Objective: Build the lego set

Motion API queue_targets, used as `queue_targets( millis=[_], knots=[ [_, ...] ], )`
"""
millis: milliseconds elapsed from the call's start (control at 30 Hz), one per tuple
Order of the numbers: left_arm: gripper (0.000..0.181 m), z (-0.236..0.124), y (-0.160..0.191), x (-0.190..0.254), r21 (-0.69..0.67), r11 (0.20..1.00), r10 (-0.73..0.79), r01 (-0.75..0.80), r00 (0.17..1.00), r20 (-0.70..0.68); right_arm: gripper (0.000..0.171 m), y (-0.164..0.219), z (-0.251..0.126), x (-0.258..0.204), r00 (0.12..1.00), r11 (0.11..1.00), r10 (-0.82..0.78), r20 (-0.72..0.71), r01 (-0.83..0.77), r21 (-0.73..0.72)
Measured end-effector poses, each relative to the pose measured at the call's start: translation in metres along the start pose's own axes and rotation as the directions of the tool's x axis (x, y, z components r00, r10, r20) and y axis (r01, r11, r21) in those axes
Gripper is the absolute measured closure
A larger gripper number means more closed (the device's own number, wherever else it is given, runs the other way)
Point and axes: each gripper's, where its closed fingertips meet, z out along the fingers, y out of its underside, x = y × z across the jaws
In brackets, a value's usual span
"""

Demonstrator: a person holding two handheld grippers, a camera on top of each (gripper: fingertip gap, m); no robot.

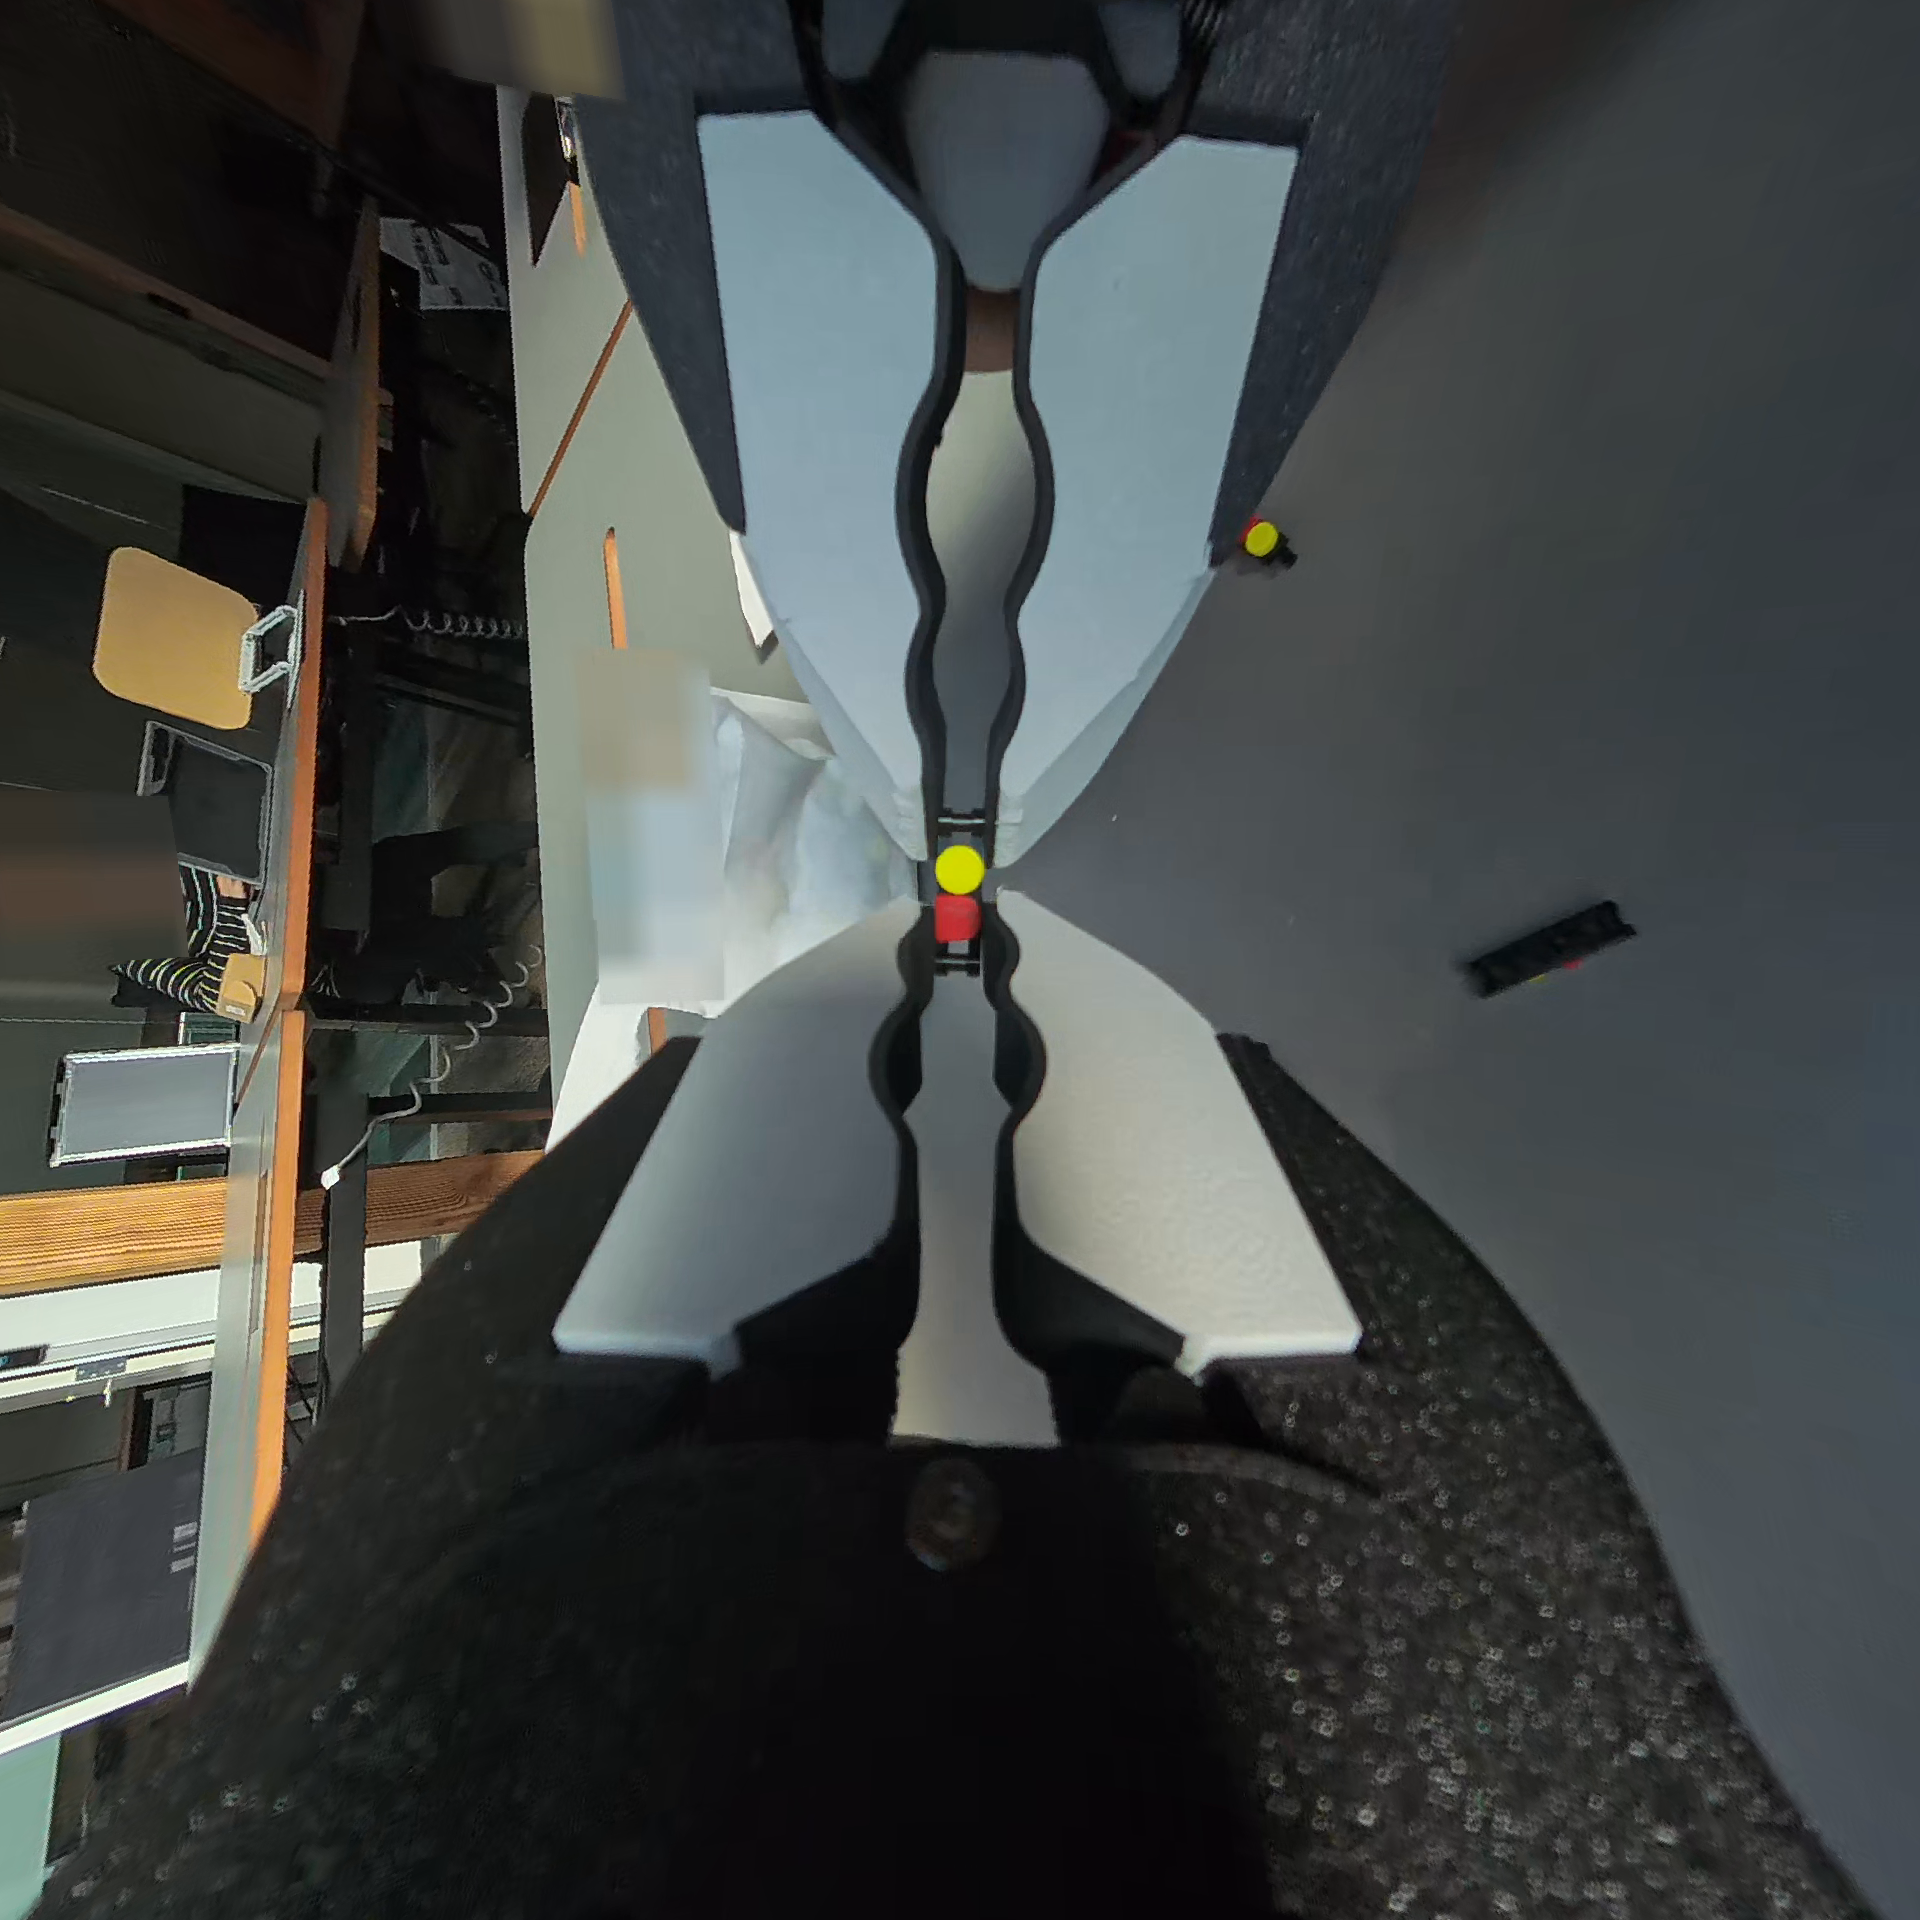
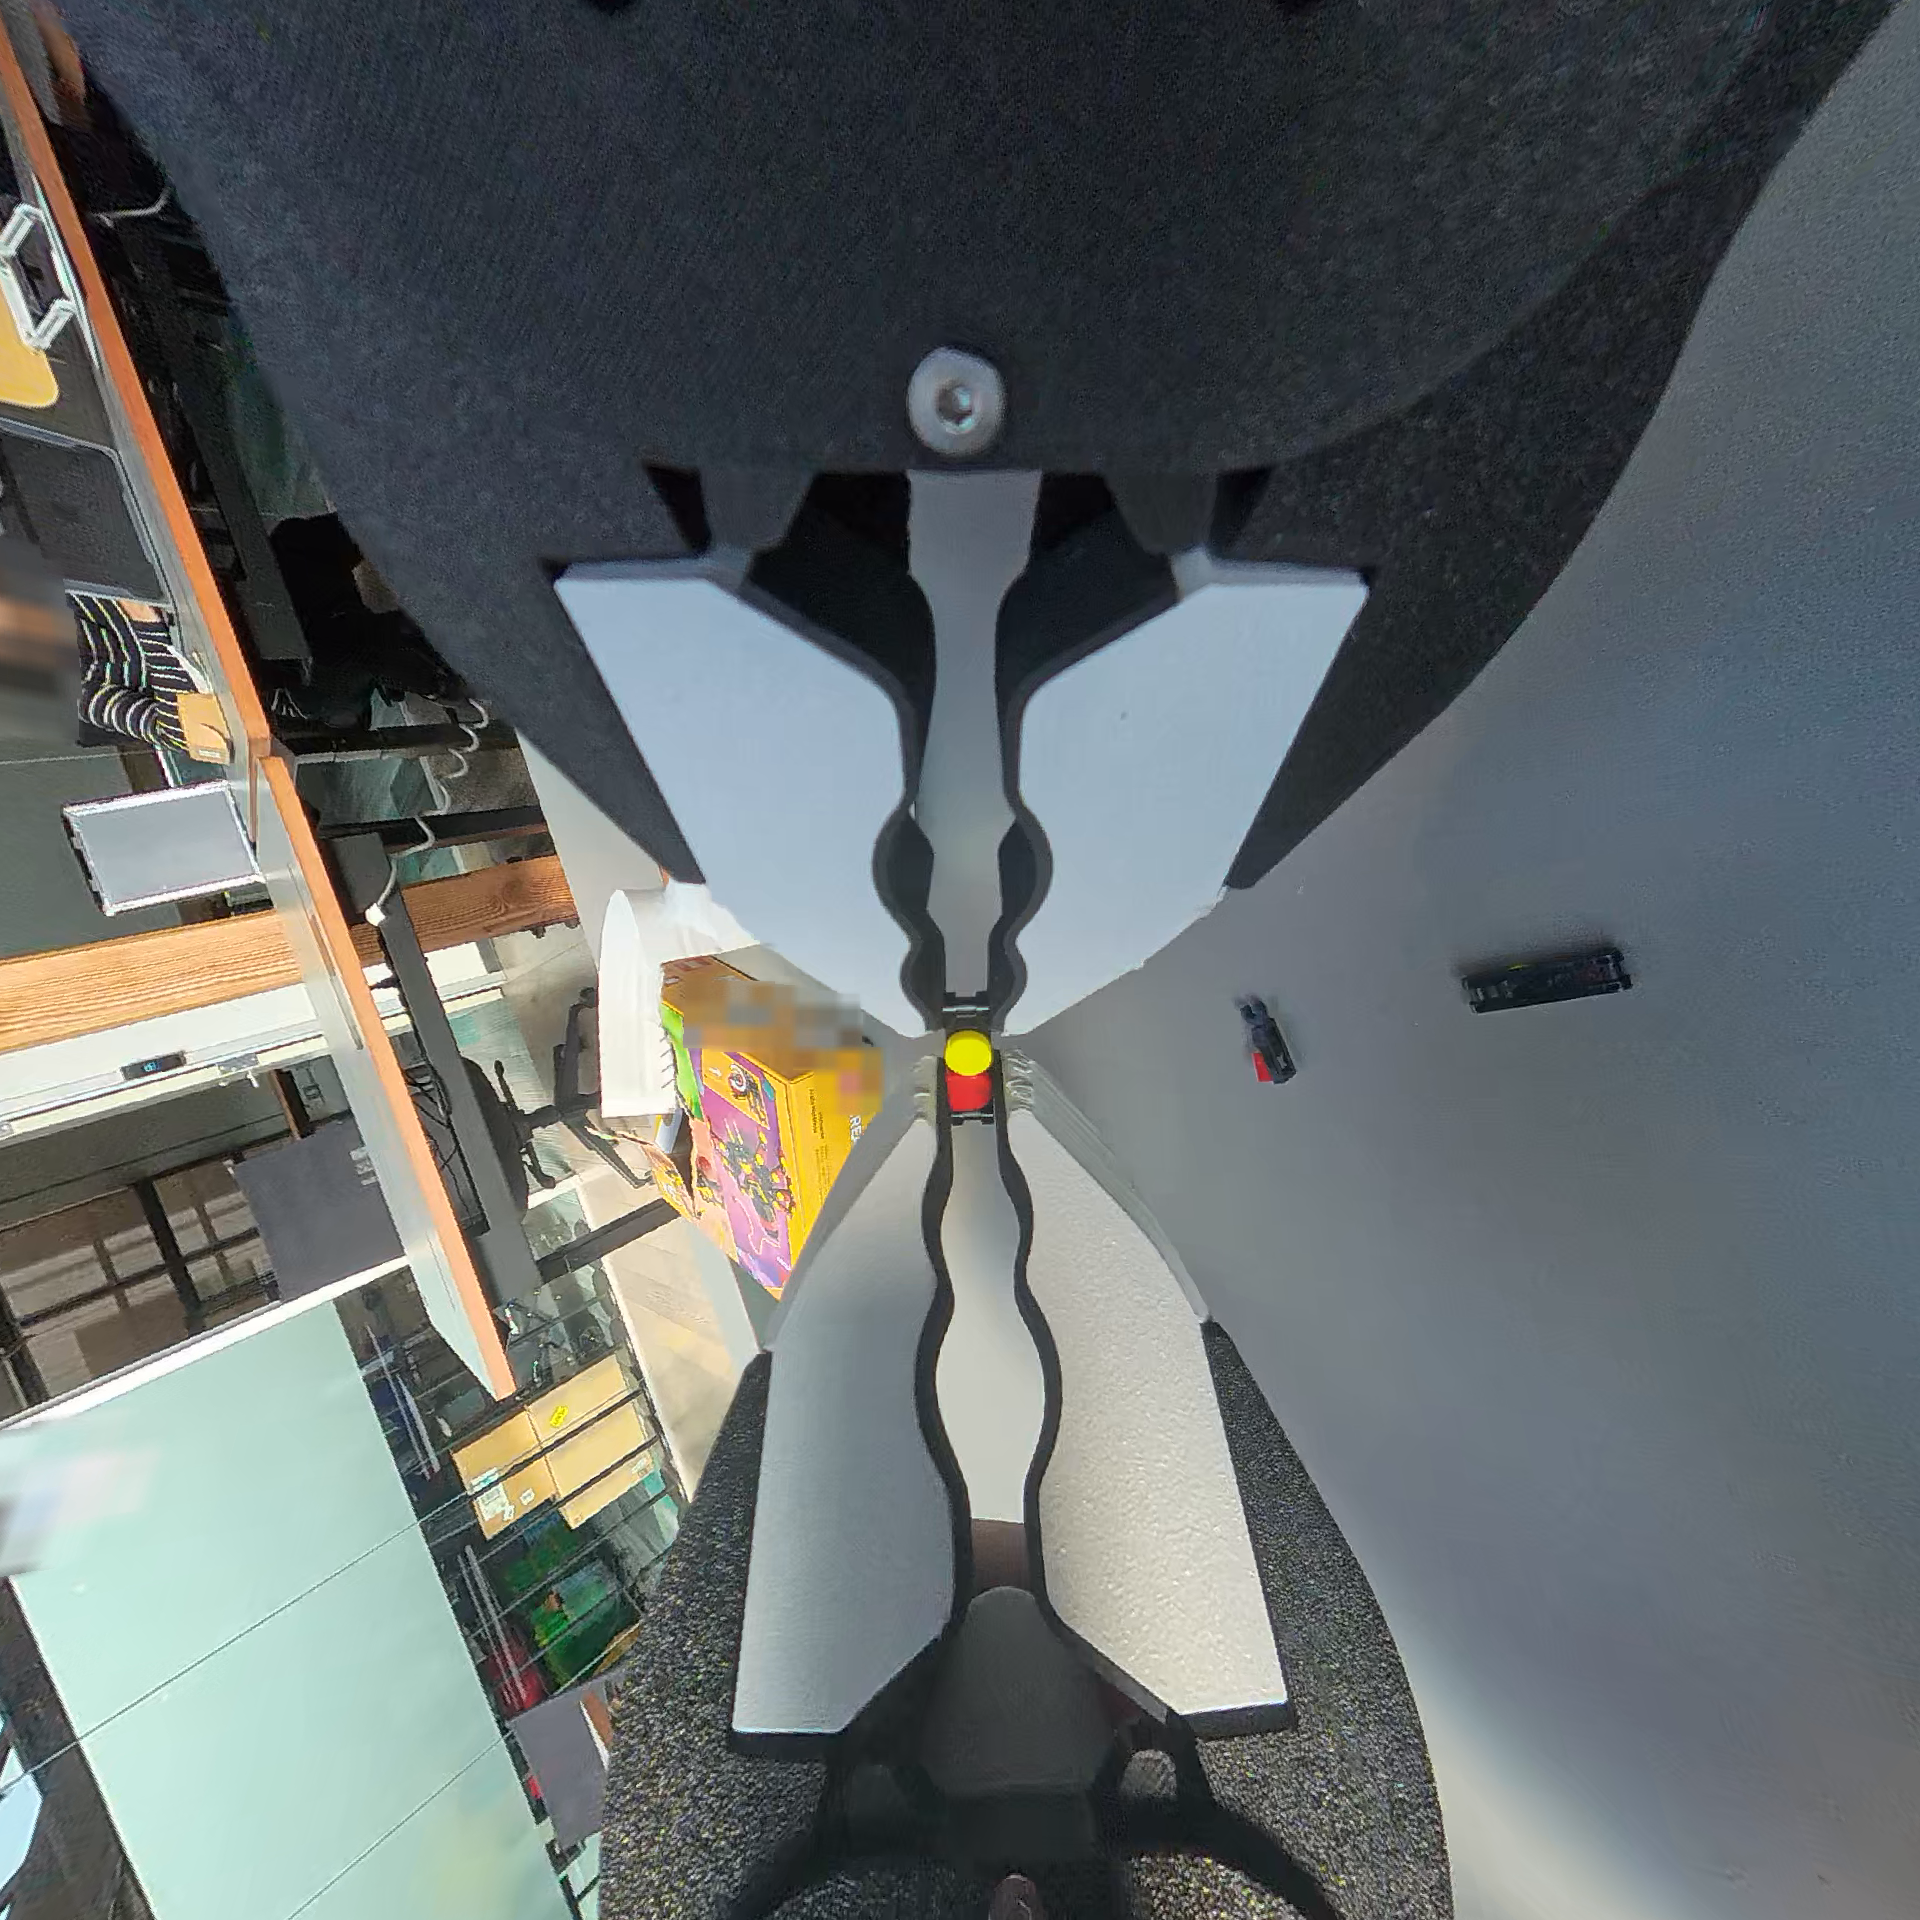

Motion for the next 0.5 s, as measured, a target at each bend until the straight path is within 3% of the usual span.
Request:
queue_targets(
  millis=[500],
  knots=[
    [0.172, 0.007, 0.003, -0.004, -0.018, 1.0, 0.009, -0.008, 0.999, 0.047, 0.164, 0.012, 0.005, 0.003, 1.0, 0.997, 0.01, -0.021, -0.012, -0.082]
  ],
)
